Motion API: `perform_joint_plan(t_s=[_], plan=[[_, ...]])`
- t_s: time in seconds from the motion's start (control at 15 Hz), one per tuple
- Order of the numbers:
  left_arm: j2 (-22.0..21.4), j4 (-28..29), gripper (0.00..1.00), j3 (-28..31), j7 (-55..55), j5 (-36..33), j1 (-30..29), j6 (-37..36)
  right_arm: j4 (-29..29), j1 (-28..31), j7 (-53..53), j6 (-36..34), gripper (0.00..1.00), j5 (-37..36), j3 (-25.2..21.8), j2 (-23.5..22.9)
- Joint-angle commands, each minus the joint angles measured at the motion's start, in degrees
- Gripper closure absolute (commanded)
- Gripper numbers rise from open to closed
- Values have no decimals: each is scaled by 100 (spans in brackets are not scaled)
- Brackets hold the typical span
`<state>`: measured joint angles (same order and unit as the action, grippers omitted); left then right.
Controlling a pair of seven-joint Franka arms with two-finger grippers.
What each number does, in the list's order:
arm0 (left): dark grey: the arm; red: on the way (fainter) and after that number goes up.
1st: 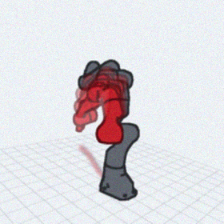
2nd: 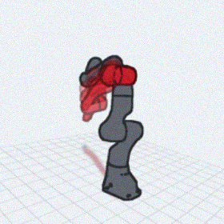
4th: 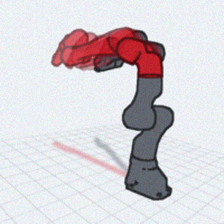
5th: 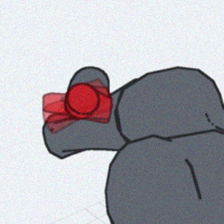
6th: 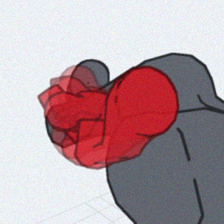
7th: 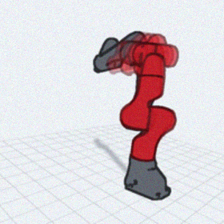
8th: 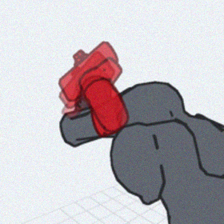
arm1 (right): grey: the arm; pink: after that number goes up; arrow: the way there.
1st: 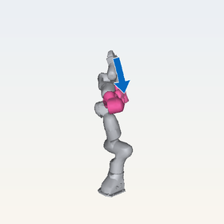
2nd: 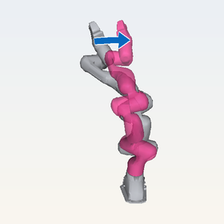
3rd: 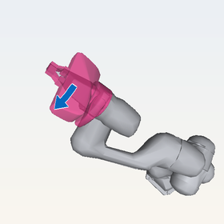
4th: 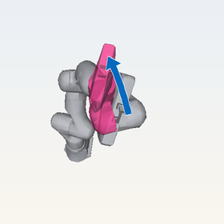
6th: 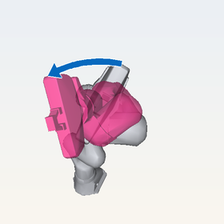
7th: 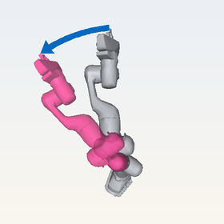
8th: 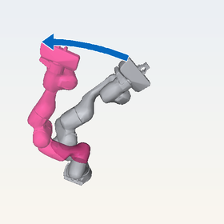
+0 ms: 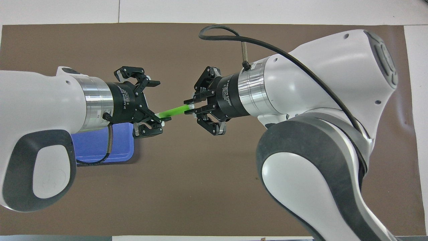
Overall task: Right arm passes pens to left for tray arrangement
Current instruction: 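Close the left gripper on the green pen held by the right gripper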
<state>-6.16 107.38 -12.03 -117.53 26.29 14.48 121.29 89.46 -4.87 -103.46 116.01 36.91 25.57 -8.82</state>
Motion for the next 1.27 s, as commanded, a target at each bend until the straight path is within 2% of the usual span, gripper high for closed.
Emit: perform_joint_plan(t_s=[0.0,0.13,0.27,0.8,0.94,1.07,1.14,1.2], plan=[[-78,108,22,43,134,158,46,88,1,48,-148,88,100,88,79,3],[-69,73,30,43,134,158,46,53,1,48,-148,88,100,88,79,3],[-78,46,31,43,134,158,46,-8,1,48,-148,97,100,80,79,3],[-148,11,46,52,134,158,37,-193,1,48,-139,106,100,36,79,-6],[-148,20,56,61,134,149,46,-184,1,48,-130,106,100,27,79,-6],[-157,20,79,61,143,149,46,-184,1,48,-130,106,100,27,79,-6],[-157,20,99,52,143,149,55,-184,1,48,-122,106,100,18,79,-6],[-157,28,100,52,169,149,55,-176,1,48,-122,106,100,18,79,-6]])
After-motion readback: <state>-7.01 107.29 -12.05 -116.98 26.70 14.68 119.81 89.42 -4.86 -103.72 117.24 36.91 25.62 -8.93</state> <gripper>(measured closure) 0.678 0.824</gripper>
